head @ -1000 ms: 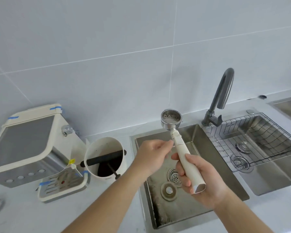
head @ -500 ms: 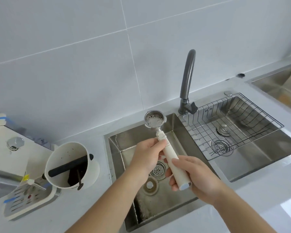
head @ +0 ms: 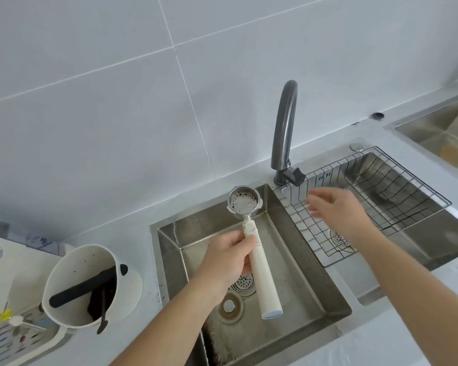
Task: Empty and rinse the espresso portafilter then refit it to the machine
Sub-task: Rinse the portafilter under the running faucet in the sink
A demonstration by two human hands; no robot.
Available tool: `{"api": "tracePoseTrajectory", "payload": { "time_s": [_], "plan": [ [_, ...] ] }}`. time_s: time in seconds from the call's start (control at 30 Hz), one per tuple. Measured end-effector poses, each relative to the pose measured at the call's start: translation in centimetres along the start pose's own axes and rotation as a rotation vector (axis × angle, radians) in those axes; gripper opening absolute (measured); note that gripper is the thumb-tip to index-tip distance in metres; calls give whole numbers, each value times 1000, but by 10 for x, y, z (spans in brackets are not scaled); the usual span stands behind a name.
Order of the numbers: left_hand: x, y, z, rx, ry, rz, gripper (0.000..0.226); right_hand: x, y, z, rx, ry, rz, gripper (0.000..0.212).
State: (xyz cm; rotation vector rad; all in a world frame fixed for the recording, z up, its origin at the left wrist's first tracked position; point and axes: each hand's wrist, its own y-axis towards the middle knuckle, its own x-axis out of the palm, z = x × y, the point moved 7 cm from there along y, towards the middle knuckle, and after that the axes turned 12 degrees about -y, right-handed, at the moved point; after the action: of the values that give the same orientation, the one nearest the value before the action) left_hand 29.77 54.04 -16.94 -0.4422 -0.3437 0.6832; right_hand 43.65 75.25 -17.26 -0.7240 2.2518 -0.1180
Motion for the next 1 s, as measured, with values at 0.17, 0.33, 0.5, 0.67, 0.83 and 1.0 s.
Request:
{"api": "tracePoseTrajectory", "payload": {
  "time_s": [0.17,0.33,0.5,0.67,0.83,1.0],
  "plan": [
    [9,14,-6,-49,39,-37,16,-10,59,-22,-90,-119,128,41],
    [16,25,-9,-88,51,-78,17,-2,92,-37,-89,-189,136,34],
    [21,32,-11,-98,47,-87,18,7,102,-34,-49,-212,135,24],
    [23,36,-14,-119,34,-96,16,7,100,-29,-25,-142,173,30],
    [27,37,-13,-130,41,-128,16,8,97,-23,-15,-90,180,30],
    [31,37,-13,-144,33,-136,16,9,97,-15,6,-50,161,13]
  ]
}}
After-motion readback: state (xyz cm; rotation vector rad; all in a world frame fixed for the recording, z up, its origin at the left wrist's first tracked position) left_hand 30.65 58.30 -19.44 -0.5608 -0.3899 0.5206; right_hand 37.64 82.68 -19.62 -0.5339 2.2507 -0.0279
